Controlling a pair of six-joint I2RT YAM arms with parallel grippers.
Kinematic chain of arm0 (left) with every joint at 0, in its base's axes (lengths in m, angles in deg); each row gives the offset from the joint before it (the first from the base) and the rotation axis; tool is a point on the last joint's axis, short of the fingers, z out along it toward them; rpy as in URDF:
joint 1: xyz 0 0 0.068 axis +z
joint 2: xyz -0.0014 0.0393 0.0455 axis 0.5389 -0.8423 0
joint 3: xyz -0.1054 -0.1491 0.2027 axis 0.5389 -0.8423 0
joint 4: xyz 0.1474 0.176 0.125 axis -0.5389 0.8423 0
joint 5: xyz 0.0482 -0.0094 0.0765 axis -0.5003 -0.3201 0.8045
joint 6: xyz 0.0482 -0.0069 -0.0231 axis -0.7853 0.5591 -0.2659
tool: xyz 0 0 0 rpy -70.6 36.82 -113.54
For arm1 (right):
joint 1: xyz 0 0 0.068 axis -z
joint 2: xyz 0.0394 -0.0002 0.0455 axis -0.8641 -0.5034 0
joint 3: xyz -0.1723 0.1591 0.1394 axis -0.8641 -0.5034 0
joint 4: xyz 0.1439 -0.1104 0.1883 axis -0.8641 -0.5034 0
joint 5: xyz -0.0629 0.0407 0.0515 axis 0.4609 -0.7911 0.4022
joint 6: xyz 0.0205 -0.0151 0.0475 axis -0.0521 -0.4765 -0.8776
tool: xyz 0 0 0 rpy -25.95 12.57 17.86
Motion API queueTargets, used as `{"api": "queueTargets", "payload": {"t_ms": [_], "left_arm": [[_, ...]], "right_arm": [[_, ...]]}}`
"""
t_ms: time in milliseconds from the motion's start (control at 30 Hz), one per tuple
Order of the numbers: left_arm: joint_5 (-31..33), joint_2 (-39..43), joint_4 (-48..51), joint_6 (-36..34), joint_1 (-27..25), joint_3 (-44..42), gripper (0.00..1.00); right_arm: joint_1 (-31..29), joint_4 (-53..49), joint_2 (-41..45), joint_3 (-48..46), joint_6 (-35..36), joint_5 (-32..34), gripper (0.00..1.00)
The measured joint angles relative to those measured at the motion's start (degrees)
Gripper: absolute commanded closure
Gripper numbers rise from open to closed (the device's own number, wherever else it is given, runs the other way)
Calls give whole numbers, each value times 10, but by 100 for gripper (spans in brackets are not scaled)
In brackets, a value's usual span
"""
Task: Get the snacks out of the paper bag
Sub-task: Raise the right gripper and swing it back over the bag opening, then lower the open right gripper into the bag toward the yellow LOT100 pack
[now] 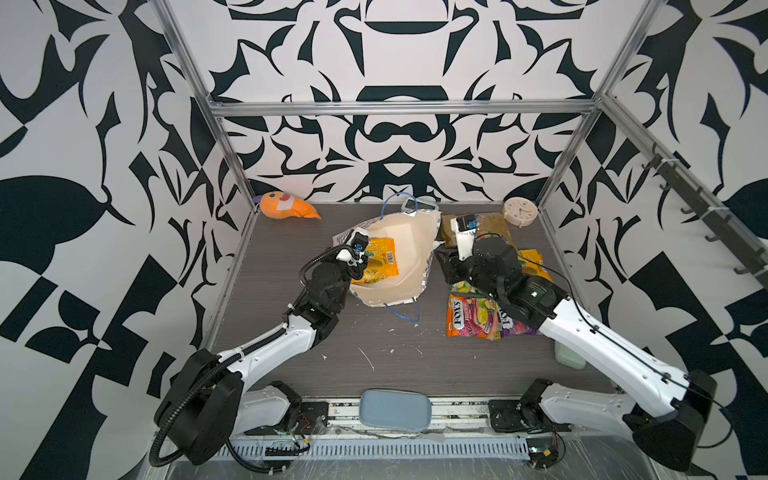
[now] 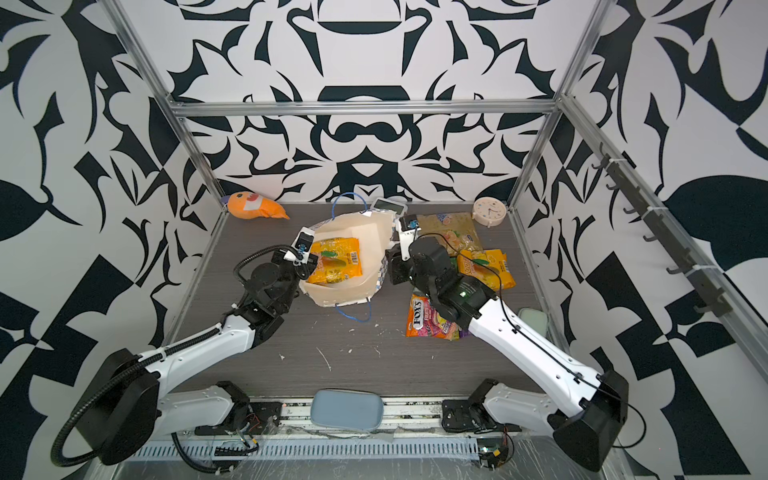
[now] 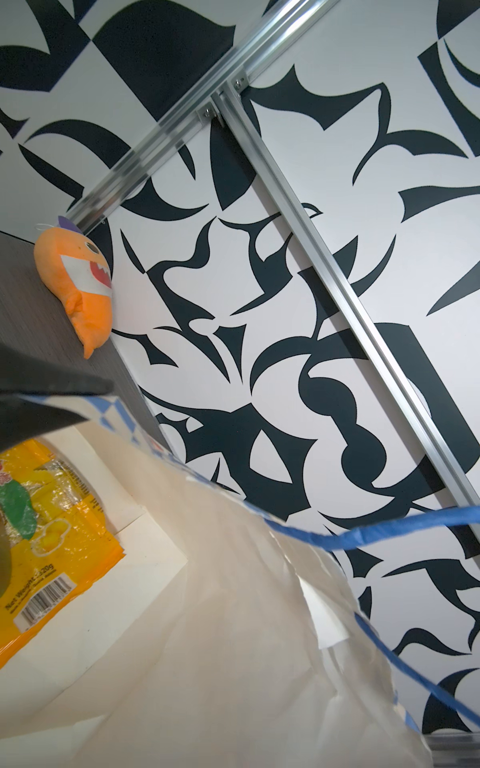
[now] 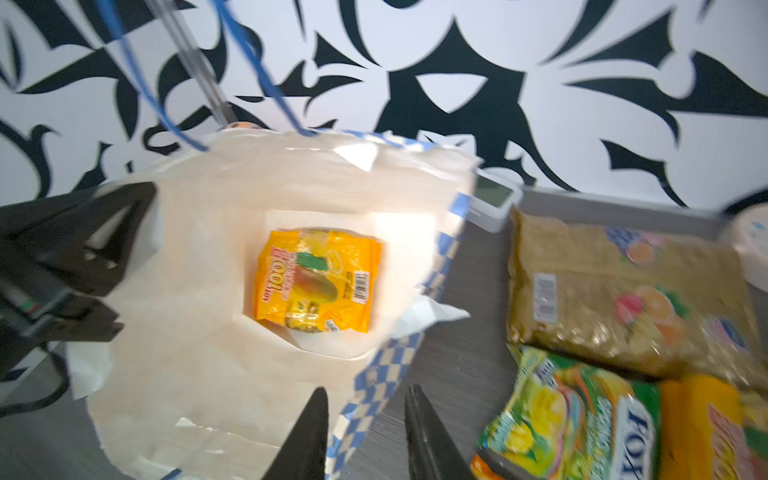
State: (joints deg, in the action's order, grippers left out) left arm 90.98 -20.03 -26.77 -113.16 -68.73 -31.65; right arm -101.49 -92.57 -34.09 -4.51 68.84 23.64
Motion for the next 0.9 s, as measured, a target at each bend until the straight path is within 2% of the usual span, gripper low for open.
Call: {"api": "queueTargets", "payload": {"t_ms": [167,300,400,567,667,900], "left_arm": [[-5,0,1,4,0,0,100],[-10,0,2,6,0,0,100],[-15,0,4,7,0,0,100],[-20,1,7,12,0,0,100],[-23,6,14,14,0,0,100],[-30,21,31,22,0,0,100]], "right_arm": [[-40,50,-63,0,44,-76,71],[-60,65,-131,16,52,-91,74],[-64,66,-194,49,46,-67,68],[-67,61,-304,129,19,4,41],[-67,46,-354,162,-3,48,29],[-65,5,-456,239,-45,85,23]]}}
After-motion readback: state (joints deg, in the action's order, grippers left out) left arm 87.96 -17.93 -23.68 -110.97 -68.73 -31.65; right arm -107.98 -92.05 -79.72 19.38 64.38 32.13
